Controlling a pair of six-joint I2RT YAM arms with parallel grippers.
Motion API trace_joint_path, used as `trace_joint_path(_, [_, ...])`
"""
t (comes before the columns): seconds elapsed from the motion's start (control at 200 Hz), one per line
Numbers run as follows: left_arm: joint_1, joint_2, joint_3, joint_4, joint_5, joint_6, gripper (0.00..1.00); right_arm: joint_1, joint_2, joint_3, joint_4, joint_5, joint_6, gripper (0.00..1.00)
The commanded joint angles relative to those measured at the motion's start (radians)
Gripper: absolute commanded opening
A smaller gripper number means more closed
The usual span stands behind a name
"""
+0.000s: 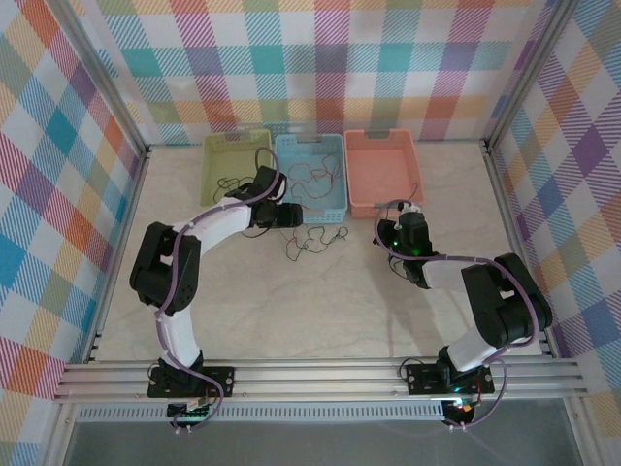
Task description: Untangle the cables
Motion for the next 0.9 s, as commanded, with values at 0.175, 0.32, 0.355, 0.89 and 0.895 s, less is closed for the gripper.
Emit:
trace_joint_path(0.175, [-0.011, 0.067, 0.025, -0.023, -0.057, 0.054, 0.54, -0.005, 0.012, 0.024, 0.018, -0.014, 0.013, 0.0])
trace_joint_path(0.32, [-0.017, 0.066, 0.024, -0.007, -0.062, 0.065, 0.36, -0.004, 0.014, 0.026, 0.018, -0.016, 0.011, 0.0])
trace_joint_path(0.355, [-0.019, 0.06, 0.021, -0.004, -0.065, 0.065, 0.31, -0.005, 0.013, 0.025, 0.018, -0.015, 0.011, 0.0])
trace_joint_path(0.89, [-0.025, -0.187, -0.064, -0.054, -0.119, 0.03, 0.0, -0.005, 0.015, 0.026, 0.021, -0.019, 0.011, 0.0])
trace_joint_path(0.895, [-0.025, -0.188, -0.066, -0.054, -0.118, 0.026, 0.0, -0.005, 0.015, 0.026, 0.022, -0.018, 0.011, 0.0])
